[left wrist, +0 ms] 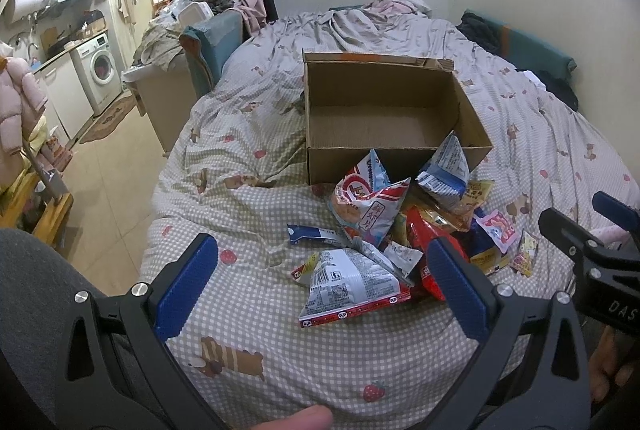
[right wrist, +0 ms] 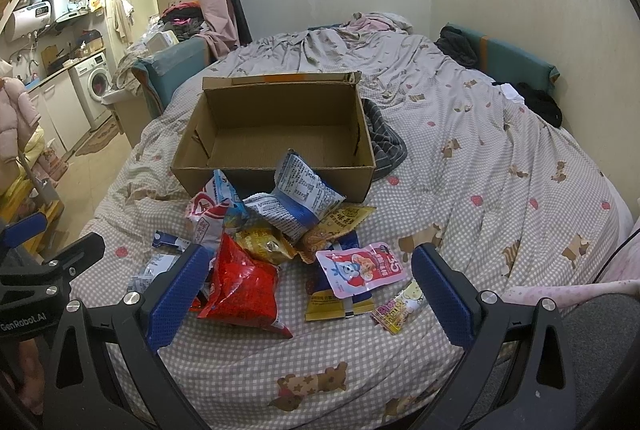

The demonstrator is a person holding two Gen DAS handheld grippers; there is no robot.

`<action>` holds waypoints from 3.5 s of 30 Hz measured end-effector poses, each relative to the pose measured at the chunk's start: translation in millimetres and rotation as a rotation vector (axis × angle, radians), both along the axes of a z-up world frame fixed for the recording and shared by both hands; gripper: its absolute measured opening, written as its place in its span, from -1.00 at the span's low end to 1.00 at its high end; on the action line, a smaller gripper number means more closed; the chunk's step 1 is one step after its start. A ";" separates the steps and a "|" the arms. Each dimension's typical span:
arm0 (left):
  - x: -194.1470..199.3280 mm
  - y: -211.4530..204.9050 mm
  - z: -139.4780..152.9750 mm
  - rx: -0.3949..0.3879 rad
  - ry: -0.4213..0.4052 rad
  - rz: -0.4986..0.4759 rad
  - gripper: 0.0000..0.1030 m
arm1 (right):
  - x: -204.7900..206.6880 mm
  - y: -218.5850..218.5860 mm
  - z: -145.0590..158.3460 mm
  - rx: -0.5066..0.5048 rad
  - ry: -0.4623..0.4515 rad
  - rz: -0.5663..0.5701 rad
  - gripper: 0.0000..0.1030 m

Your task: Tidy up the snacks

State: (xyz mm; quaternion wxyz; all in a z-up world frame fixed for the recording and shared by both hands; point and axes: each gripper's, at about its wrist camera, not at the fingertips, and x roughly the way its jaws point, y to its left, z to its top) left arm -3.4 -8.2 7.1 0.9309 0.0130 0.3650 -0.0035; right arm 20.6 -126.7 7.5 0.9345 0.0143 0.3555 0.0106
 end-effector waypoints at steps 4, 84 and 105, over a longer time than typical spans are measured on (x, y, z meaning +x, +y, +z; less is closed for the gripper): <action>-0.3 0.0 -0.2 -0.001 -0.003 0.000 1.00 | 3.1 0.2 0.0 0.000 0.002 -0.001 1.00; 109.1 49.3 -37.7 -0.086 0.483 0.094 1.00 | 120.4 16.9 -134.9 0.505 0.801 0.162 0.46; 124.3 14.7 -113.1 -0.120 0.742 0.063 0.72 | 89.4 -58.7 -55.3 0.652 0.526 0.177 0.02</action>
